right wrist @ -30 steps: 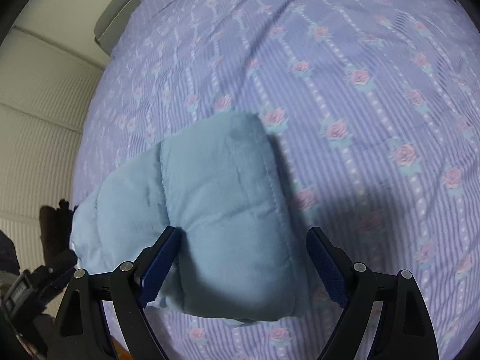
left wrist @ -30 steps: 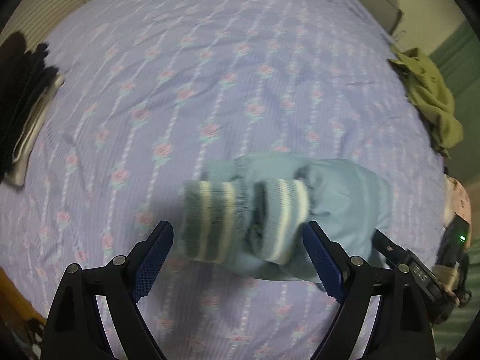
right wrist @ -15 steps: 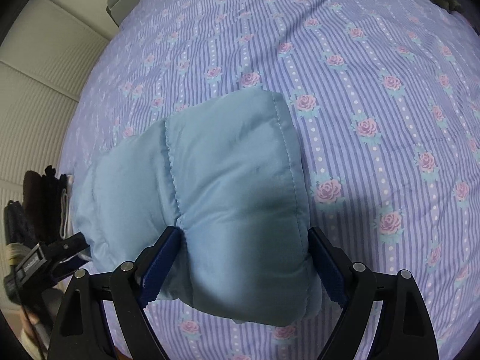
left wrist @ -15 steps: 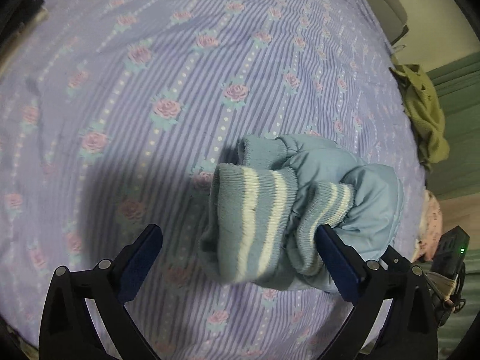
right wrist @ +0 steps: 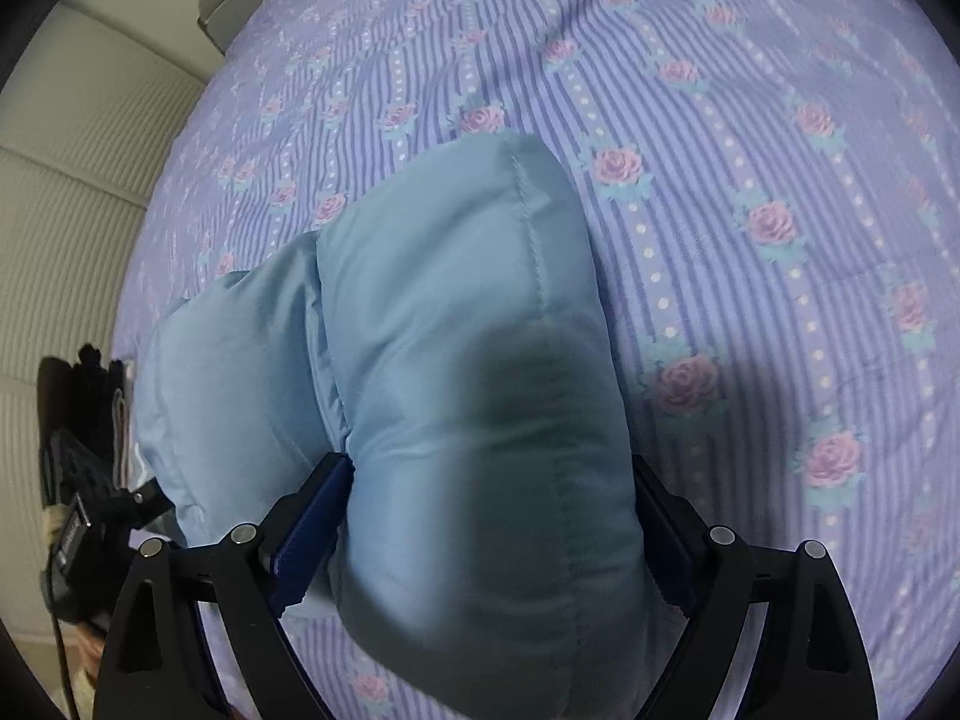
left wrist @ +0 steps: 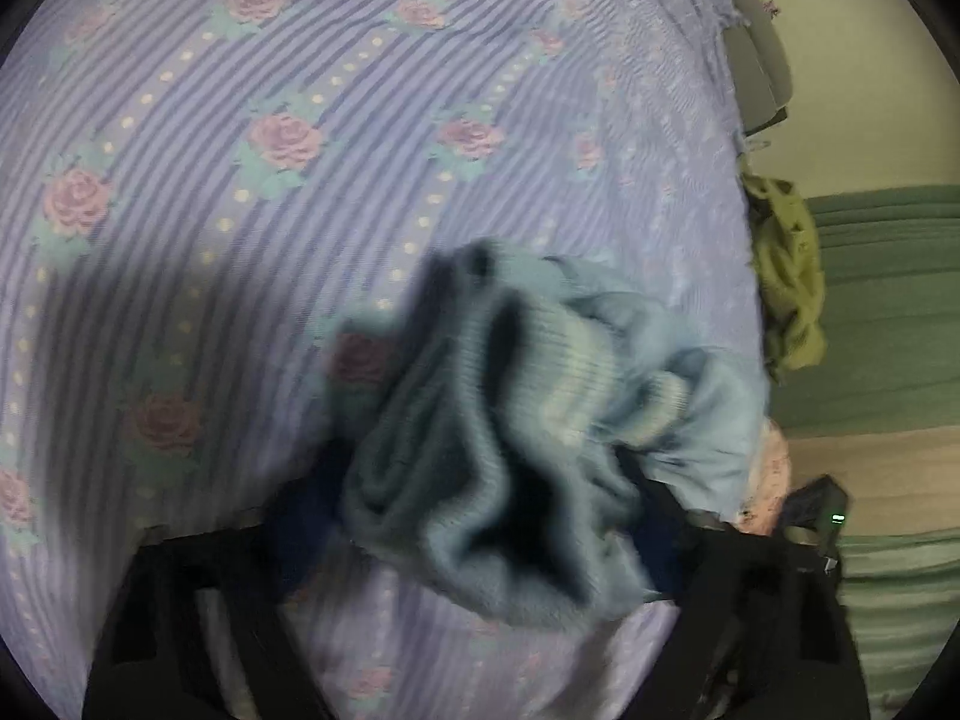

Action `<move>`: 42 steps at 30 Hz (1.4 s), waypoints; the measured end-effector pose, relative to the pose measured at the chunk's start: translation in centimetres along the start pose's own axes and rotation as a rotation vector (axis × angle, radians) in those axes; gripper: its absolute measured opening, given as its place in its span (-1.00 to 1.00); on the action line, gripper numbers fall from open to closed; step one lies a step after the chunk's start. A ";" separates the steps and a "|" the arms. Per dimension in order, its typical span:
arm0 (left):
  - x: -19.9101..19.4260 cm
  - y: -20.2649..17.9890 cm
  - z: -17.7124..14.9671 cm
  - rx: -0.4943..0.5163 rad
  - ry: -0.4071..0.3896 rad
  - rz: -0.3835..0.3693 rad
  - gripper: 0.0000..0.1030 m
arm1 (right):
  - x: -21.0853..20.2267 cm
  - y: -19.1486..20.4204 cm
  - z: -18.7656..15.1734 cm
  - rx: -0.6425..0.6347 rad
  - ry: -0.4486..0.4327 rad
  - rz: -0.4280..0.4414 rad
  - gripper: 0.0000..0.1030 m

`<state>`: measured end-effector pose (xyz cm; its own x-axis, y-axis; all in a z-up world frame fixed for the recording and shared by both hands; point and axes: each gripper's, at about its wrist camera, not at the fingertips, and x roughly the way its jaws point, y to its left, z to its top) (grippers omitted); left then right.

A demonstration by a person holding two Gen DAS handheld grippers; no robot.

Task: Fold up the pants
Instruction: 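Grasp the folded pants with both tools, pinching cuffs and body, then carry the folded pants with both tools toward the dark clothes stack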

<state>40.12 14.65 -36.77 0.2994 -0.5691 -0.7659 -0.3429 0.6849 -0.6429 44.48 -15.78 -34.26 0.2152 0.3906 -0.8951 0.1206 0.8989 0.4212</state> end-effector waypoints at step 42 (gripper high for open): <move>-27.4 -16.0 -10.5 0.508 -0.422 -0.053 -0.10 | -29.4 12.9 -10.5 -0.227 -0.472 0.061 0.07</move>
<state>28.09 14.48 -5.59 0.6632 -0.4512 -0.5971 0.1135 0.8493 -0.5156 29.56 -13.54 -4.06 0.6345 0.3591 -0.6845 -0.1080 0.9180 0.3815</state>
